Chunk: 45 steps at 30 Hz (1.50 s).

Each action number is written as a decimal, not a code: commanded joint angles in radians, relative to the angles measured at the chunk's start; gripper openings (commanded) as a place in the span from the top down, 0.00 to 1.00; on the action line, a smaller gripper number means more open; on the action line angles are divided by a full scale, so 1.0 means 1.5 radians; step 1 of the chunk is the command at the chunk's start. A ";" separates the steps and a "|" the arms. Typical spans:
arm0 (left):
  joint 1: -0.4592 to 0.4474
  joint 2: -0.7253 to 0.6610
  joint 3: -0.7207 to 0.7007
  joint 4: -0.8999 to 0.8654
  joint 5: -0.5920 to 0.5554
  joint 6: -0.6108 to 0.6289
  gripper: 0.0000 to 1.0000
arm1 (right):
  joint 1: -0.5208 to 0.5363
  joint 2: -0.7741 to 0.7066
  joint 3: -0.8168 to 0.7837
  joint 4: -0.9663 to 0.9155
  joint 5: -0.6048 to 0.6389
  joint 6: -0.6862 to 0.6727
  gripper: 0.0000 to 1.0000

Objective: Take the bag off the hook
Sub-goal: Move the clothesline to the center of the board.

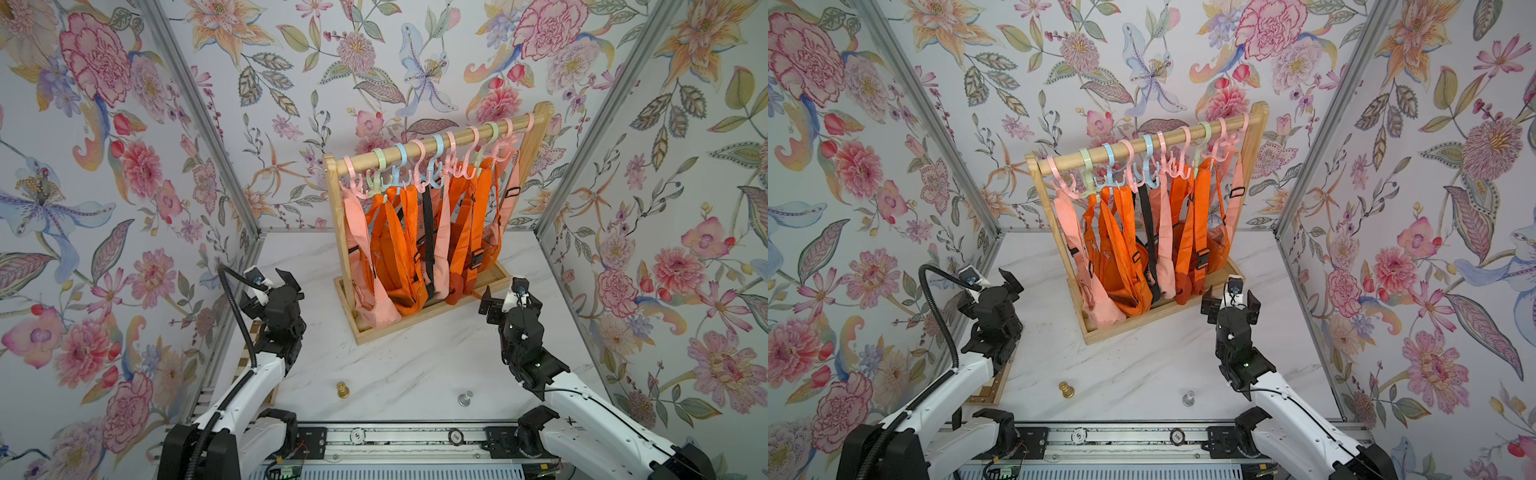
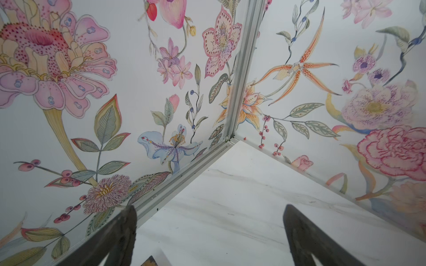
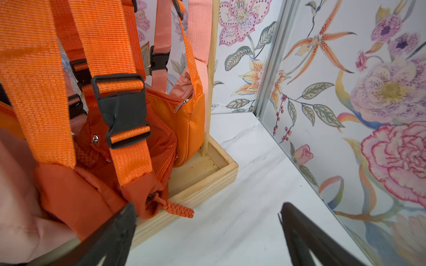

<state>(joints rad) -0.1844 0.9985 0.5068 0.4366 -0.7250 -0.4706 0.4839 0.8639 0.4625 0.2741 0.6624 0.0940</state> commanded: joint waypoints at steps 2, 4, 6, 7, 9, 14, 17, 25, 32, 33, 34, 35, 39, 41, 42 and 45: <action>-0.004 -0.069 -0.019 -0.045 0.081 -0.053 0.01 | -0.024 0.021 0.099 -0.141 -0.033 0.069 0.01; -0.006 -0.076 0.002 -0.076 0.125 -0.056 0.04 | -0.063 0.044 0.146 -0.175 -0.109 0.069 0.01; -0.012 -0.070 0.028 -0.112 0.162 -0.057 0.08 | -0.124 0.077 0.212 -0.233 -0.218 0.098 0.00; -0.019 -0.068 0.037 -0.125 0.174 -0.056 0.10 | -0.152 0.088 0.235 -0.252 -0.264 0.112 0.01; -0.045 -0.069 0.052 -0.141 0.193 -0.046 0.12 | -0.207 0.110 0.285 -0.276 -0.350 0.137 0.10; -0.125 -0.076 0.077 -0.144 0.235 -0.026 0.01 | -0.302 0.155 0.353 -0.253 -0.516 0.151 0.29; -0.182 -0.064 0.113 -0.165 0.221 -0.013 0.01 | -0.354 0.213 0.408 -0.247 -0.611 0.160 0.39; -0.297 -0.033 0.154 -0.142 0.188 0.074 0.10 | -0.457 0.403 0.569 -0.222 -0.772 0.166 0.51; -0.335 -0.003 0.192 -0.127 0.170 0.116 0.07 | -0.476 0.542 0.702 -0.234 -0.837 0.113 0.52; -0.335 -0.001 0.198 -0.128 0.171 0.117 0.06 | -0.476 0.559 0.724 -0.249 -0.849 0.102 0.52; -0.337 0.002 0.203 -0.130 0.173 0.117 0.05 | -0.475 0.573 0.744 -0.266 -0.857 0.088 0.52; -0.337 0.007 0.210 -0.135 0.174 0.116 0.05 | -0.472 0.588 0.762 -0.281 -0.865 0.075 0.52; -0.338 0.027 0.231 -0.145 0.185 0.116 0.03 | -0.461 0.631 0.824 -0.323 -0.878 0.036 0.51; -0.338 0.036 0.237 -0.141 0.181 0.115 0.03 | -0.457 0.644 0.837 -0.328 -0.877 0.032 0.51; -0.338 0.040 0.241 -0.141 0.181 0.114 0.03 | -0.456 0.649 0.842 -0.328 -0.874 0.032 0.51; -0.337 0.052 0.250 -0.135 0.181 0.110 0.03 | -0.449 0.669 0.858 -0.327 -0.877 0.030 0.51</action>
<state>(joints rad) -0.6811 1.0595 0.8433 0.2211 -0.4488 -0.3206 -0.2005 1.8393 1.7134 -0.1844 -0.6262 0.1738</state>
